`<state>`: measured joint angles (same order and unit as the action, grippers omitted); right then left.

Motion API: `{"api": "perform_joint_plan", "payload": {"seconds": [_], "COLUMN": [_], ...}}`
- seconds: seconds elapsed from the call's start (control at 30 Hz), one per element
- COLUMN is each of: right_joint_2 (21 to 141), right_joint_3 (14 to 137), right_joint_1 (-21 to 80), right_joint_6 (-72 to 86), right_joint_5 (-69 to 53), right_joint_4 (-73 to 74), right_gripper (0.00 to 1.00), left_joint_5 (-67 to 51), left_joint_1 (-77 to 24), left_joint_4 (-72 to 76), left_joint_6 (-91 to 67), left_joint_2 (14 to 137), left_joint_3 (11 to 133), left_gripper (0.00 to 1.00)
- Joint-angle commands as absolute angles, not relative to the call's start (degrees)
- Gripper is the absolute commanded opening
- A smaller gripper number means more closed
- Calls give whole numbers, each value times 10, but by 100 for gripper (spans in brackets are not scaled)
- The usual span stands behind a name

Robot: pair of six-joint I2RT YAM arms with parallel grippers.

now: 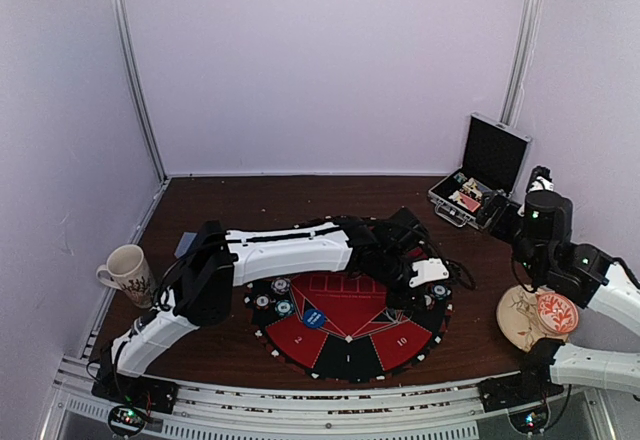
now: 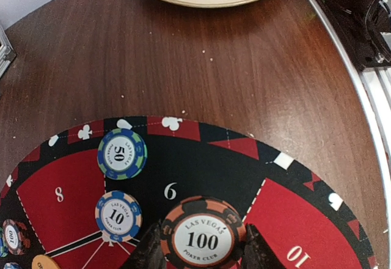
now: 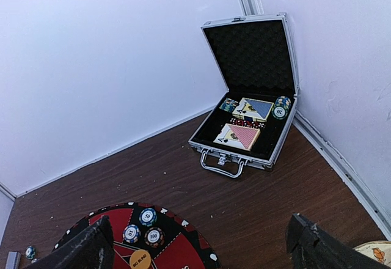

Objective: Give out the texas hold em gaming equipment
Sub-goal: Place the pile of poker chips at the dealer area.

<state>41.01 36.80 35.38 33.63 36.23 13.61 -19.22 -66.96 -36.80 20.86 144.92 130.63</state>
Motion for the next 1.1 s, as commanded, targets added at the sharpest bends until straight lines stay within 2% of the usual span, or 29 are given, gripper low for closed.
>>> {"api": "perform_joint_plan", "payload": {"seconds": [0.0,0.33,0.77,0.83,0.97,1.07], "right_joint_2": [394,386,370,371,373,374], "right_joint_3": [364,363,363,363,362,363], "right_joint_1": [352,352,352,352,352,352], "right_joint_6": [334,328,324,324,322,320], "right_joint_5": [363,358,356,355,352,349], "right_joint_4": [143,141,142,141,140,139], "right_gripper": [100,100,100,100,100,100], "left_joint_5": [-192,-193,-172,-170,-163,-159], "left_joint_1": [-669,-677,-684,-685,-685,-686], "left_joint_4": [-372,-372,-372,-372,-373,-372], "left_joint_6": [206,208,217,217,217,216], "left_joint_2": [1473,1532,1556,1557,1557,1554], "left_joint_3": [1351,1406,1399,1397,1397,1397], "left_gripper": [14,14,16,28,60,73]}}
